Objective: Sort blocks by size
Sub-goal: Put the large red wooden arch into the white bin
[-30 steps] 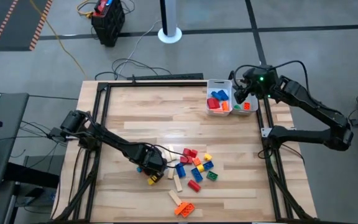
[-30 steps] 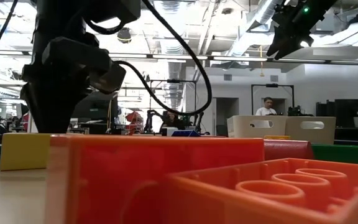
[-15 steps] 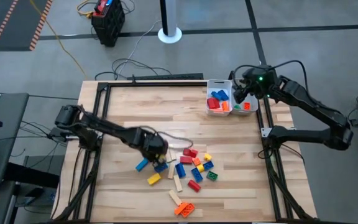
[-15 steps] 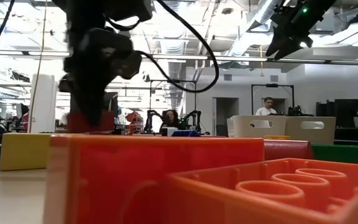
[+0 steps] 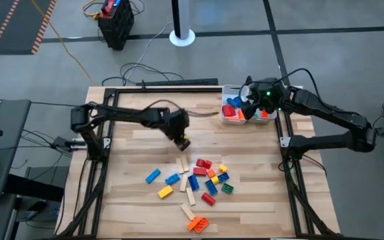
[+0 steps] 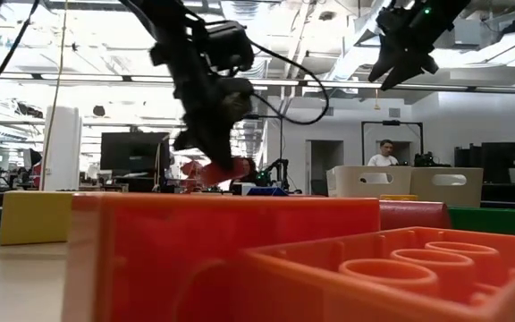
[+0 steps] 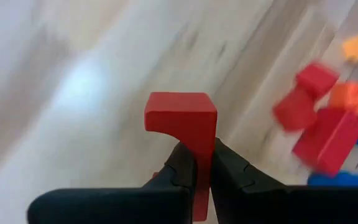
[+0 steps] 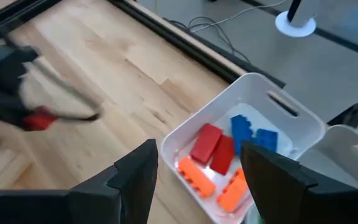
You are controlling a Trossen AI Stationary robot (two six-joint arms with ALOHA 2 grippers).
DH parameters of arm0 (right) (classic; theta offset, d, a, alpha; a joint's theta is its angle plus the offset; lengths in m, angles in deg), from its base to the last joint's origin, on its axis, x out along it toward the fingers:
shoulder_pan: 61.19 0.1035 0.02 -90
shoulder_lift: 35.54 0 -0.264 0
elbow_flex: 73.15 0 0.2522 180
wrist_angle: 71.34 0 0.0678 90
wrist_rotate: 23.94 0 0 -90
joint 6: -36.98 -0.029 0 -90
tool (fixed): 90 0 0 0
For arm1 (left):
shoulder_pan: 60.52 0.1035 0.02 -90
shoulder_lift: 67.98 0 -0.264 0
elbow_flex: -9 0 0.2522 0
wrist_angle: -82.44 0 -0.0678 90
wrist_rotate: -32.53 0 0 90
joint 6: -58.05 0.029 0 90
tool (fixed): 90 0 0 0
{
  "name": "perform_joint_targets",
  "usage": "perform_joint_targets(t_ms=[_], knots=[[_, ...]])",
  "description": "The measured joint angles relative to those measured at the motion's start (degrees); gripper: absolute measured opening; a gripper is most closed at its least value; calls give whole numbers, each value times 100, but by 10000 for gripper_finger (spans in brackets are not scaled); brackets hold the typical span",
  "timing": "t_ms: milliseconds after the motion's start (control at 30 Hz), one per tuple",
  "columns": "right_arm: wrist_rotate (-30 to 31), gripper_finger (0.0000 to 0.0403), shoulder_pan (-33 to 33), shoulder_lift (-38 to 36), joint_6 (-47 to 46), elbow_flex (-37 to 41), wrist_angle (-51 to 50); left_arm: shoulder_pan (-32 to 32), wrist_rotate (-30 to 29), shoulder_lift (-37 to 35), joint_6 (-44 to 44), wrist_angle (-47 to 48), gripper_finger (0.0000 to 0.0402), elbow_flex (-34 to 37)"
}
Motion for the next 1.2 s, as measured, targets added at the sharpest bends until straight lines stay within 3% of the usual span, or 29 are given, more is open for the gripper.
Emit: perform_joint_targets(t_ms=[400,700,1000,1200], knots=[[1654,256,695,-656,-1017,0,-218,674,728,1507,1151,-19,19,-2079],[2075,256,1214,-839,-2156,0,-1131,840,656,2200,1643,-525,22,-3644],[2478,256,1840,-688,-2884,0,-1110,946,736,2425,2019,-2098,22,-3838],[2559,256,2071,-441,-3134,0,-948,930,726,2770,1725,-2748,22,-3821]])
